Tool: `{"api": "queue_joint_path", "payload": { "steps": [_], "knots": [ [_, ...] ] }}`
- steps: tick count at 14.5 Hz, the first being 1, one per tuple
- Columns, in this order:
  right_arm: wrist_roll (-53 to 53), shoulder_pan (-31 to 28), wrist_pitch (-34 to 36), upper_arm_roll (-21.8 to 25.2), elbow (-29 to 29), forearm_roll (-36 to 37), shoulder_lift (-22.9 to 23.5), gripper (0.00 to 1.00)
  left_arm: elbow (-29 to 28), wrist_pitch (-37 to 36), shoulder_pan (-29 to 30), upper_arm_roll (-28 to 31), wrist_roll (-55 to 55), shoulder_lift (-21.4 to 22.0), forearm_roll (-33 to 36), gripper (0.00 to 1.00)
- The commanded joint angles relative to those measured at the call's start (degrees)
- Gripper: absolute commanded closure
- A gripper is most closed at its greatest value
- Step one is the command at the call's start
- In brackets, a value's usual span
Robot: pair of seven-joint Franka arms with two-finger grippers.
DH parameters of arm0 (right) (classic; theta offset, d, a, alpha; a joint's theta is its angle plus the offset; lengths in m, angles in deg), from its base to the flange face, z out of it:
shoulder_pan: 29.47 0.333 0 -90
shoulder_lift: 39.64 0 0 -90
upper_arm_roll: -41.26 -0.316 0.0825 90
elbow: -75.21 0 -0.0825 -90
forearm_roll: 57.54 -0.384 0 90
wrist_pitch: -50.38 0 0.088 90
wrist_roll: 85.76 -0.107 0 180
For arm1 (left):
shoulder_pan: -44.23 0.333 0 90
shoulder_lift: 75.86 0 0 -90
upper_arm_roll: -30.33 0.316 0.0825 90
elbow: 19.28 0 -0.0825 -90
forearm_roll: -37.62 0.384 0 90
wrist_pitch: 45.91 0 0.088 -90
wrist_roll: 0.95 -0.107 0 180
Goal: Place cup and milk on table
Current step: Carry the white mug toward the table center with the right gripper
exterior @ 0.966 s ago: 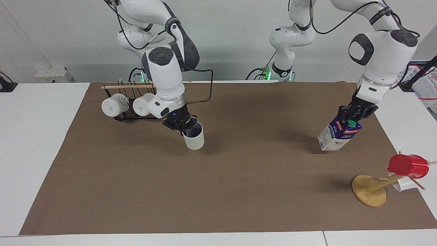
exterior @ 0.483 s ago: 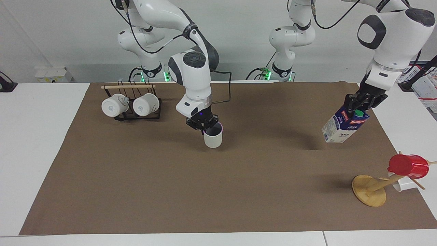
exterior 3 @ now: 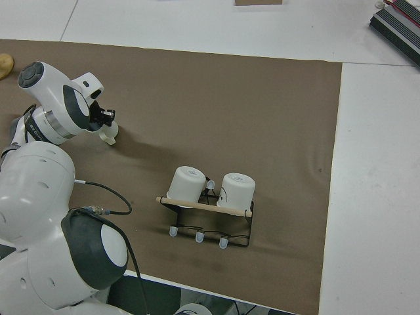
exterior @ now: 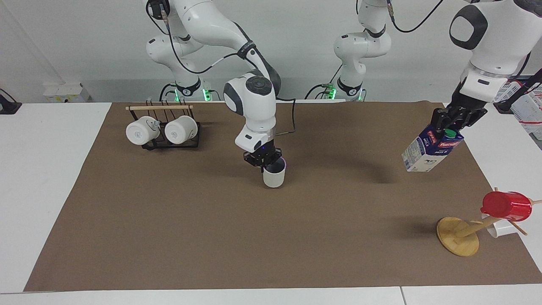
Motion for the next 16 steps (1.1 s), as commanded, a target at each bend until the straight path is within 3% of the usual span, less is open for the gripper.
{"api": "queue_joint_path", "payload": {
  "steps": [1,11,12,13,16],
  "knots": [
    [-1.3,0.1,-1.6,0.2,0.4,1.5,-0.2,1.00,0.9,-1.4,-0.3,-0.1,0.4,-0.3,1.0,1.00],
    [-1.7,-1.9,-2.3,0.5,2.9,2.2,-0.7,1.00,-0.3,-4.0,-0.3,-0.2,0.3,0.4,1.0,1.00],
    [-1.7,-2.0,-2.3,0.5,2.9,2.2,-0.7,0.66,-0.3,-5.0,-0.3,-0.2,0.3,0.5,1.0,1.00],
    [-1.7,-2.3,-2.2,0.7,2.5,2.2,-0.7,0.01,-0.4,-5.1,-0.3,-0.2,0.3,0.8,1.0,1.00],
    [-1.0,-7.4,2.7,0.7,0.8,2.3,-5.9,0.00,-0.4,-5.1,-0.3,-0.1,0.3,0.8,1.0,1.00]
  ]
}}
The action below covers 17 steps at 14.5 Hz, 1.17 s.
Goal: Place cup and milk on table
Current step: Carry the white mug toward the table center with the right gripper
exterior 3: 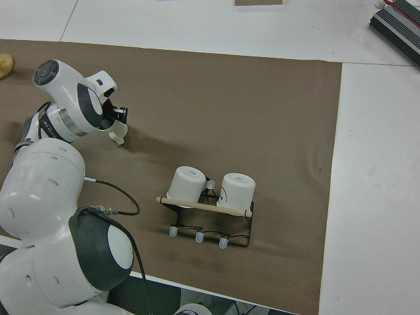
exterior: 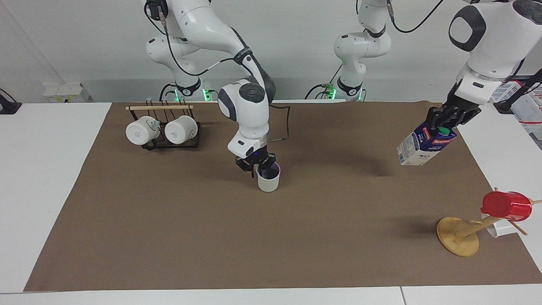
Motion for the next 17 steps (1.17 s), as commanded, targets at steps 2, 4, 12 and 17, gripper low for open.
{"api": "queue_joint_path", "payload": {
  "steps": [2,4,12,17],
  "knots": [
    [-0.6,-5.7,10.5,-0.4,-2.0,1.6,-8.6,0.00,-0.3,-0.4,-0.4,-0.3,0.7,0.8,1.0,1.00],
    [0.8,-8.1,19.2,-0.4,-6.6,1.5,-10.4,0.00,0.0,0.9,-2.3,-0.7,0.9,0.4,1.0,1.00],
    [15.6,-22.7,36.9,-0.3,-10.2,0.3,-20.3,0.00,-1.3,8.4,-20.7,-0.7,22.4,-2.9,1.3,1.00],
    [22.8,-29.3,46.4,0.4,-17.3,-3.1,-18.7,0.00,0.5,14.7,-30.6,-0.7,35.9,-9.6,5.1,1.00]
  ]
}}
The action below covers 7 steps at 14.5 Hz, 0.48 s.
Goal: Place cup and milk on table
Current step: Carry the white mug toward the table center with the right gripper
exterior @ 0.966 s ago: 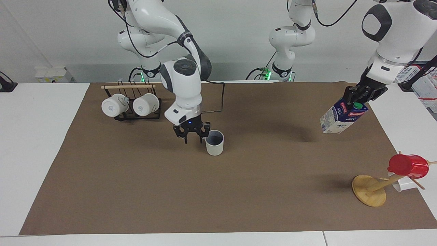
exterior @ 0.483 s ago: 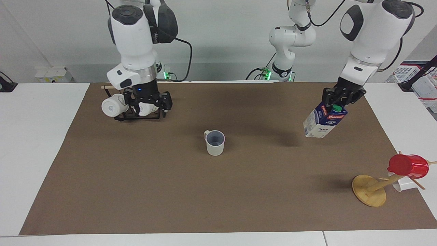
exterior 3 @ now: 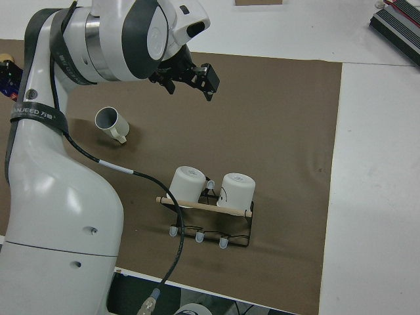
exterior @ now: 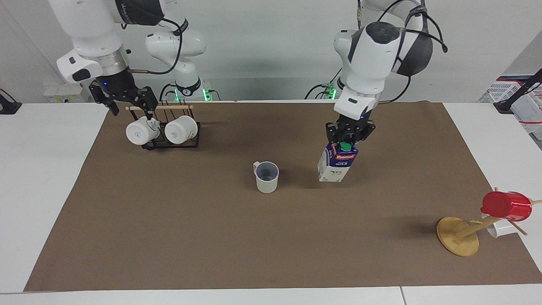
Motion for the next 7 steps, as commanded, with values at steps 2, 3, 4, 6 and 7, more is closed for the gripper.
{"api": "queue_joint_path", "payload": {
  "steps": [2,3,4,6,7],
  "knots": [
    [2.5,-2.8,1.8,-0.2,-3.2,-2.6,2.0,0.00,2.5,1.9,-4.4,0.9,6.0,-3.9,1.9,1.00],
    [3.2,-2.6,1.6,-0.2,-2.7,-2.7,1.8,0.00,2.9,1.9,-5.9,0.9,8.6,-5.2,2.2,1.00],
    [2.8,-2.0,1.3,-0.2,-1.9,-2.7,1.3,0.00,3.0,2.1,-7.3,0.9,11.8,-6.1,3.8,1.00],
    [3.2,-2.0,1.2,-0.3,-1.3,-2.7,1.0,0.00,3.2,4.5,-8.8,0.9,15.5,-7.1,5.5,1.00],
    [3.1,-1.9,1.4,-0.3,-1.3,-2.7,1.1,0.00,3.2,4.8,-9.3,0.9,16.2,-7.3,5.7,1.00]
  ]
}}
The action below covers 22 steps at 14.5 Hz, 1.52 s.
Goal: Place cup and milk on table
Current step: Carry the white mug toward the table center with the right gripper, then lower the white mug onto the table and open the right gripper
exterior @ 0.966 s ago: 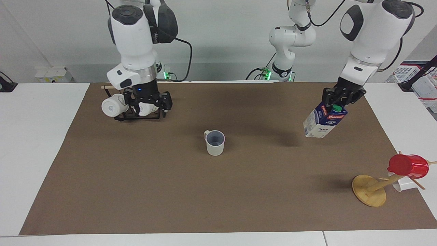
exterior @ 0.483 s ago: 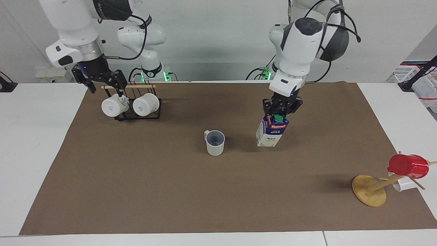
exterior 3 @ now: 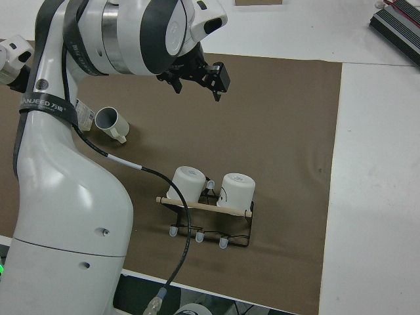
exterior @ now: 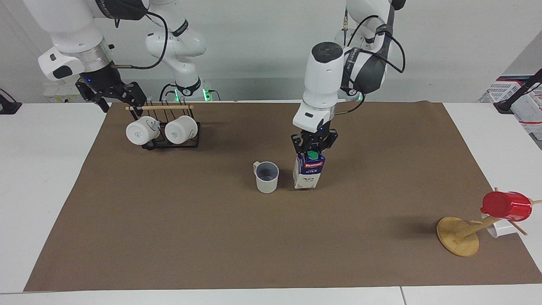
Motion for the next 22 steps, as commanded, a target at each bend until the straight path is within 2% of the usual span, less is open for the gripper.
{"api": "queue_joint_path", "payload": {
  "steps": [1,7,19,20,21,22],
  "knots": [
    [1.1,-0.2,0.8,-0.1,0.0,-0.7,-0.2,0.00,2.0,0.8,-2.3,0.9,3.2,-2.5,1.8,1.00],
    [0.7,-0.2,1.6,-0.2,0.0,-0.9,-0.2,0.00,1.2,3.7,-2.9,0.9,4.7,-2.7,2.6,1.00],
    [-0.8,-0.3,1.6,-0.4,1.3,-1.0,-0.7,0.00,-2.1,3.5,-3.1,0.8,5.9,-2.0,2.7,1.00],
    [-0.8,-0.2,1.4,-0.4,1.4,-1.0,-0.7,0.00,-2.3,3.4,-3.1,0.9,5.9,-1.9,2.6,0.88],
    [-0.8,-0.2,1.4,-0.4,1.3,-1.0,-0.7,0.00,-2.3,3.4,-3.1,0.9,6.0,-1.8,2.7,0.56],
    [-0.8,-0.2,1.4,-0.4,1.3,-1.0,-0.7,0.00,-2.3,3.4,-3.3,0.9,5.9,-1.8,2.6,0.19]
  ]
}}
